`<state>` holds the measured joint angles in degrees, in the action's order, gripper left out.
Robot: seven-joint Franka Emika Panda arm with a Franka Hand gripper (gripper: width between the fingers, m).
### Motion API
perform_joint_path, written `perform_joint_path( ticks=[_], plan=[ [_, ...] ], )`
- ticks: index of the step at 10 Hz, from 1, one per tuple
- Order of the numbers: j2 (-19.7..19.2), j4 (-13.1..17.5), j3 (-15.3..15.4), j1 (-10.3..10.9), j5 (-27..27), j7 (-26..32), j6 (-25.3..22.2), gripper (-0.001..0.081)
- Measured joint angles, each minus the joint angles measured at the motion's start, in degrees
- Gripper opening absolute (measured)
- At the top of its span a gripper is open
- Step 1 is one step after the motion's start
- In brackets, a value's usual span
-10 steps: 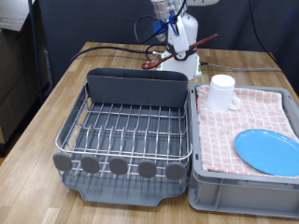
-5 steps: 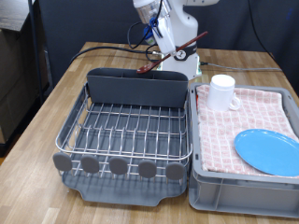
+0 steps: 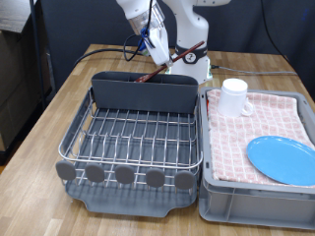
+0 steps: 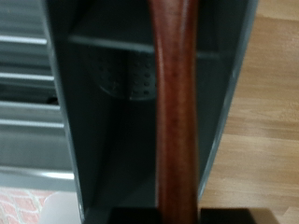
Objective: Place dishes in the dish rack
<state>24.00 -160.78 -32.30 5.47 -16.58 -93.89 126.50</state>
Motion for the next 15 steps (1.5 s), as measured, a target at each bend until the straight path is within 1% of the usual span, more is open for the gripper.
perform_joint_path(
  ticks=[1,4,5,6,7,8,9,10,11,12,13,15],
  plan=[
    [-1.0,0.1,-0.6,0.0,-0.5,1.0,0.7,0.0093],
    [-3.1,0.1,-0.8,0.2,-1.1,1.5,3.4,0.0093],
    [-3.6,0.1,-0.7,0.2,-1.1,1.4,4.1,0.0191],
    [-4.1,0.1,-0.6,0.2,-1.1,1.4,4.4,0.0357],
    [-4.4,0.1,-0.6,0.2,-1.2,1.4,4.8,0.0357],
    [-4.8,0.1,-0.4,0.2,-1.2,1.2,5.2,0.0519],
    [-5.1,0.1,0.1,0.1,-0.8,0.5,6.1,0.0519],
    [-5.3,0.0,1.4,-0.1,0.4,-1.3,7.5,0.0679],
    [-5.4,-0.1,3.4,-0.7,3.6,-4.8,9.1,0.0679],
    [-5.3,-0.1,5.7,-1.3,6.5,-8.9,9.9,0.0781],
    [-5.0,0.0,7.6,-1.8,8.4,-12.1,10.2,0.0798],
    [-3.6,0.2,11.4,-3.1,12.6,-18.6,10.2,0.0802]
  ],
)
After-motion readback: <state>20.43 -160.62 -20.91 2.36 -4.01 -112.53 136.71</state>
